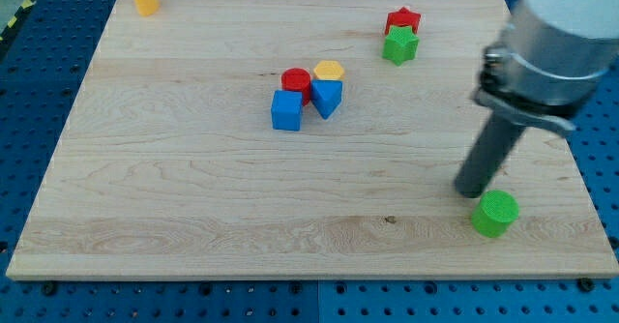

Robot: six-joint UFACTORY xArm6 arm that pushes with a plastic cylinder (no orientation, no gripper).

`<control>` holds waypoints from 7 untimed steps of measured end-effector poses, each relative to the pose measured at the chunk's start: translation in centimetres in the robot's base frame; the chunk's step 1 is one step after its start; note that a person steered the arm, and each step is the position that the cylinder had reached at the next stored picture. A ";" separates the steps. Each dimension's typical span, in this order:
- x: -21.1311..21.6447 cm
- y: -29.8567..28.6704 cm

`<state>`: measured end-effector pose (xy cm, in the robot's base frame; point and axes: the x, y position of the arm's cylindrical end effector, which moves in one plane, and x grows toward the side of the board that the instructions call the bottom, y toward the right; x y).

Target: Place the blue cube and green circle diagonal to each other

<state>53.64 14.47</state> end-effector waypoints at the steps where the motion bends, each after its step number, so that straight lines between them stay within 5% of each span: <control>1: 0.8 -2.9; 7: 4.0 5.9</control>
<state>57.64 20.34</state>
